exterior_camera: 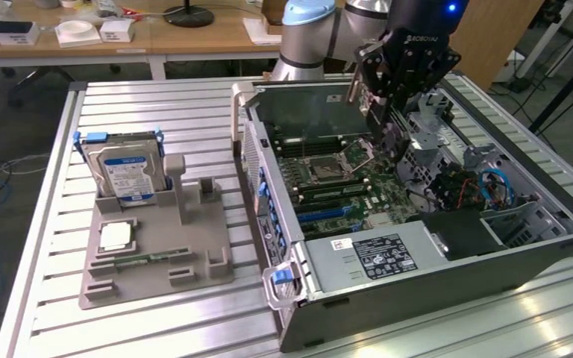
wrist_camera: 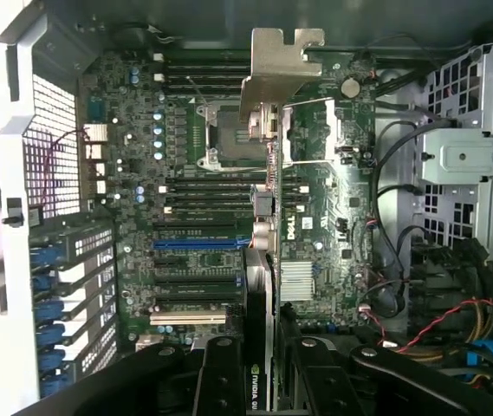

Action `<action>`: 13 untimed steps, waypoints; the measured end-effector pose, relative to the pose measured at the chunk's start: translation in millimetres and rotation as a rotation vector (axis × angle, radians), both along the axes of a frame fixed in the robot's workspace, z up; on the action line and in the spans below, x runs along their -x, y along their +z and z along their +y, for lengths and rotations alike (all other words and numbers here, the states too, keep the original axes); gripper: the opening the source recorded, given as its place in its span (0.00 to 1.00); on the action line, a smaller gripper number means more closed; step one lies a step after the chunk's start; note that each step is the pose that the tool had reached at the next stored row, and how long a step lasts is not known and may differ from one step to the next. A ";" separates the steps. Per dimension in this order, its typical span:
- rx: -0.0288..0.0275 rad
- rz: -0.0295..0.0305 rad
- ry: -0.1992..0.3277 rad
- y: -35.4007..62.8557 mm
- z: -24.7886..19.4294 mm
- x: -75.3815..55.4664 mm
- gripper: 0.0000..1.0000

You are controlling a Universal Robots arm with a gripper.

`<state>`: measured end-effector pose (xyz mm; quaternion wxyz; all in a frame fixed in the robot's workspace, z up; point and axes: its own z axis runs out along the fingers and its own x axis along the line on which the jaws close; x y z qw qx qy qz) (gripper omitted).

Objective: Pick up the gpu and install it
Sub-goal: 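Insert the gpu into the slot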

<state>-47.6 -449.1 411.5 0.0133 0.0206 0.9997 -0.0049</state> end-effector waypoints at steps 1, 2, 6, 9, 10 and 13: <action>0.0001 0.0000 0.001 0.0 0.0 -1.7 0.26; 0.0001 0.0000 0.001 0.1 0.0 -3.7 0.26; 0.0001 -0.0001 0.002 0.0 -0.1 -5.8 0.26; 0.0001 0.0000 0.003 0.0 0.0 -5.9 0.26; 0.0001 0.0001 0.003 0.1 0.0 -5.8 0.26; 0.0001 0.0000 0.003 0.0 0.0 -5.9 0.26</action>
